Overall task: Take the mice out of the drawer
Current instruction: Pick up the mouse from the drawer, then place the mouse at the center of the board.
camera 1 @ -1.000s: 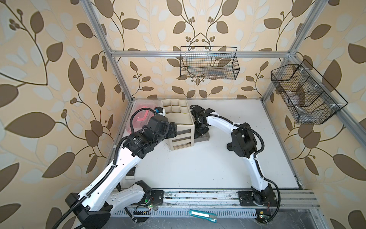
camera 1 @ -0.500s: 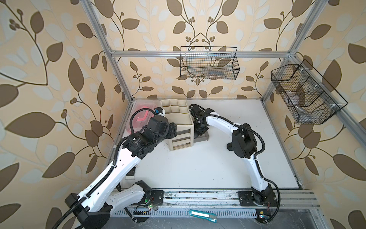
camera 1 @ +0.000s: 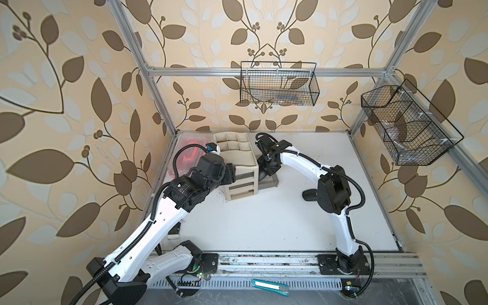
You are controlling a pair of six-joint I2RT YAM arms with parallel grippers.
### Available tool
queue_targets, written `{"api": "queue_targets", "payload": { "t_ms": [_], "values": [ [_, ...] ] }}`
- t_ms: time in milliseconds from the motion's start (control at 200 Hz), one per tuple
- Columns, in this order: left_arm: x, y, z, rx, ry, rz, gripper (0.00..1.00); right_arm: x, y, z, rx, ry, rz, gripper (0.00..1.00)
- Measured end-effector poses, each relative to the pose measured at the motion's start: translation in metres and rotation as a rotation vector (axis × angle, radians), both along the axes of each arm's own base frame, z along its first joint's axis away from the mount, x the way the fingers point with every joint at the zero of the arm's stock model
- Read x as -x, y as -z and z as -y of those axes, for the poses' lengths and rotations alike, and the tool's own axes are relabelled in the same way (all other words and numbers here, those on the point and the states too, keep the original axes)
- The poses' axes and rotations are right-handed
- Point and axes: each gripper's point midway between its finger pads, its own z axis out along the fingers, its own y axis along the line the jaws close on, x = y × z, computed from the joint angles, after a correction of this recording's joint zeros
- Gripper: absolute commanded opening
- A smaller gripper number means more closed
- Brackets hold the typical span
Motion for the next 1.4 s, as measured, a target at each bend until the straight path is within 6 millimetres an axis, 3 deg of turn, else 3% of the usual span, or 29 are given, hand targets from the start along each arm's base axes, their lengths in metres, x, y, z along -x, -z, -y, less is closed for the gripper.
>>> {"api": "queue_targets", "payload": {
  "t_ms": [350,655,815,976,1221,1401],
  "values": [
    [0.000,0.000,0.000,-0.001,0.001,-0.002,0.71,-0.001,-0.017,0.018,0.010,0.014,0.032,0.55],
    [0.006,0.006,0.001,-0.012,0.024,-0.031,0.84,-0.004,-0.041,0.043,-0.006,0.049,0.067,0.55],
    [0.013,0.006,0.003,-0.024,0.065,-0.056,0.88,0.004,-0.049,0.084,-0.013,0.115,0.074,0.55],
    [0.019,-0.003,0.004,-0.007,0.086,-0.049,0.91,0.010,-0.045,0.128,0.004,0.191,0.064,0.55],
    [0.031,-0.008,0.006,0.036,0.119,-0.053,0.92,0.035,-0.010,0.199,0.035,0.330,-0.003,0.55],
    [0.033,-0.005,0.009,0.057,0.125,-0.066,0.92,0.043,0.014,0.230,0.041,0.405,-0.041,0.55]
  ]
}}
